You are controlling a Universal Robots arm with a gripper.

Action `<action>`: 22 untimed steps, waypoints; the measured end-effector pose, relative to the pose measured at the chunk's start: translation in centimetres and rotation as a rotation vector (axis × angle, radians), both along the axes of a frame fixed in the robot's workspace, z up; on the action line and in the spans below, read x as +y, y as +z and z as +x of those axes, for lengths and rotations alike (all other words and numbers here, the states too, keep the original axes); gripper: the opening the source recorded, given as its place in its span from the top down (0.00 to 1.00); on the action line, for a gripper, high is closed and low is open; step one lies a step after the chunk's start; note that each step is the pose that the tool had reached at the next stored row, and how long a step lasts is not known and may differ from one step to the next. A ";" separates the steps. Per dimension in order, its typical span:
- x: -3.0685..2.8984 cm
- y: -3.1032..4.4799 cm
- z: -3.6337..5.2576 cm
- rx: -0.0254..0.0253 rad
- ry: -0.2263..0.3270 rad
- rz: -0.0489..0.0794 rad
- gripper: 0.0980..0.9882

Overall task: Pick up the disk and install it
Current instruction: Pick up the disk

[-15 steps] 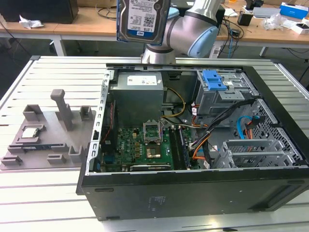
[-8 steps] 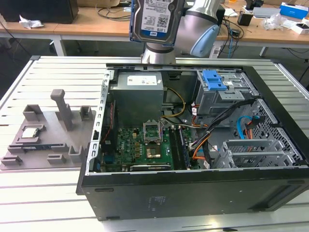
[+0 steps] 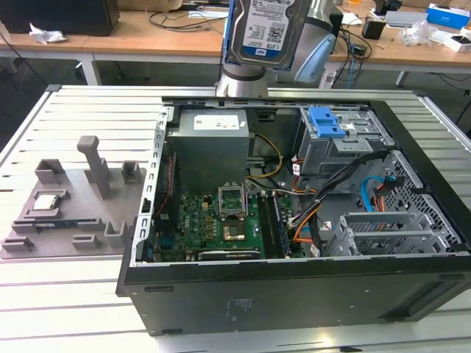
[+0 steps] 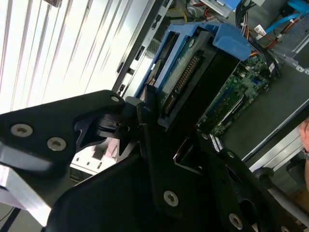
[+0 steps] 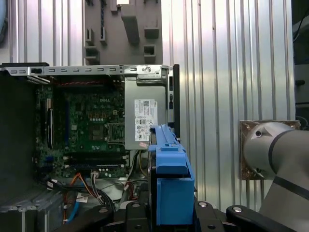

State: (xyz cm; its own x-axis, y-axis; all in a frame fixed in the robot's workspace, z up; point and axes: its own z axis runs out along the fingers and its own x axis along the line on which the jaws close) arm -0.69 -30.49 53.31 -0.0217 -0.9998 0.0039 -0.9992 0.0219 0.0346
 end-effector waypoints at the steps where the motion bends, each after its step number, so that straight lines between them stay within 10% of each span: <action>1: 0.00 0.00 0.42 0.0002 0.000 0.000 0.70; 22: 0.00 0.00 10.13 0.0076 0.000 0.000 0.70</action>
